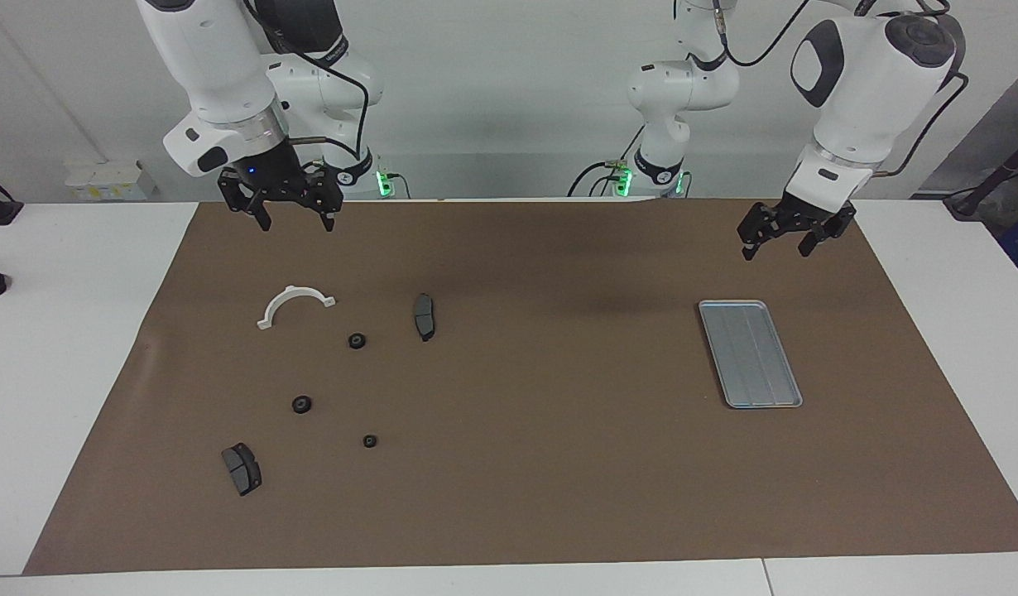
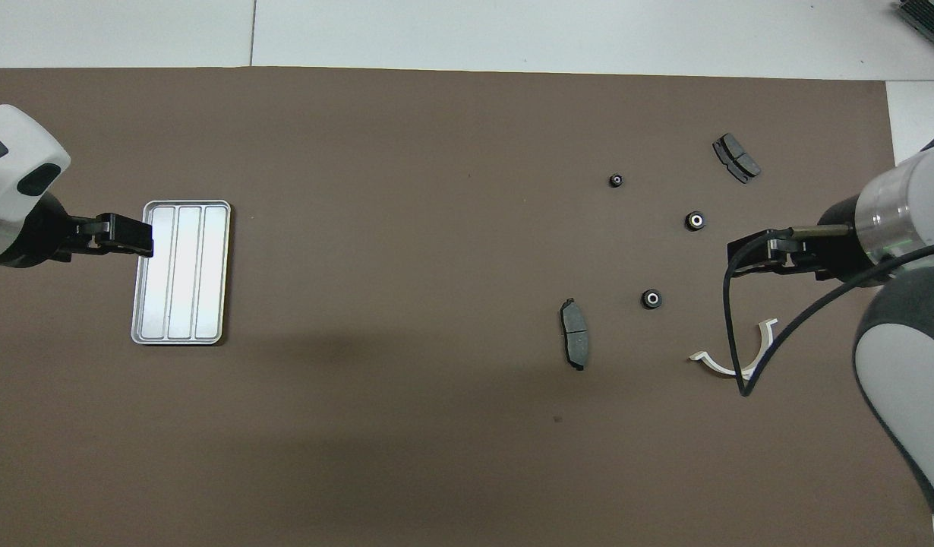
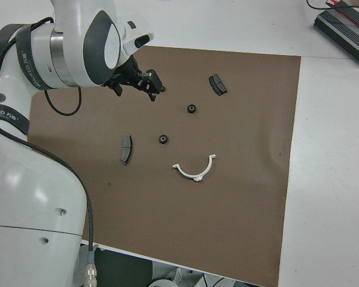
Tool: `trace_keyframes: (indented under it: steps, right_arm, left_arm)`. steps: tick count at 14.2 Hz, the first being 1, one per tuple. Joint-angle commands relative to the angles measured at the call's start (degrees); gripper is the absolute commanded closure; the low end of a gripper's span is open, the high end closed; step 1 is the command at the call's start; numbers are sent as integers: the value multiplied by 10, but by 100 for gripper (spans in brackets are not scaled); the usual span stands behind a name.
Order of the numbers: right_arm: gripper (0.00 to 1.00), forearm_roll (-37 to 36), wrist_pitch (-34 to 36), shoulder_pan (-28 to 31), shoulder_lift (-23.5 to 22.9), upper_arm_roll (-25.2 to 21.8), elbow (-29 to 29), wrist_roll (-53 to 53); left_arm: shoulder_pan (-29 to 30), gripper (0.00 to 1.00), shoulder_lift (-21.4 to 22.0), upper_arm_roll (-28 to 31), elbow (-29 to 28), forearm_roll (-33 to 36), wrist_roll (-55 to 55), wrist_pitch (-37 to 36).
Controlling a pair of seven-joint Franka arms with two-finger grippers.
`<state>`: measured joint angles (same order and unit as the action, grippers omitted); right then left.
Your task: Pick bearing gear from pile to tray
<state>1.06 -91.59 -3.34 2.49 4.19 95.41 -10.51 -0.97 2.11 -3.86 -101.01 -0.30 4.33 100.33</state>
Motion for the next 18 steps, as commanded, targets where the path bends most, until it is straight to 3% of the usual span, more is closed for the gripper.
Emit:
trace_keyframes:
  steps: [1,5,8,13,18]
  right_arm:
    - [0,1,-12,5,16,3,19,12]
    - [0,1,-21,5,15,3,19,13]
    - [0,1,-72,6,-3,3,21,12]
    - [0,-4,-150,6,-83,3,2,12]
    - [0,-25,-178,9,-236,3,-102,14]
  left_arm:
    - [4,0,16,-1,-17,7,-8,7]
    - [5,0,16,-1,-17,7,-8,7]
    - [5,0,15,-1,-17,8,-8,7]
    - [5,0,16,-1,-17,7,-8,7]
    - [5,0,16,-1,-17,8,-8,7]
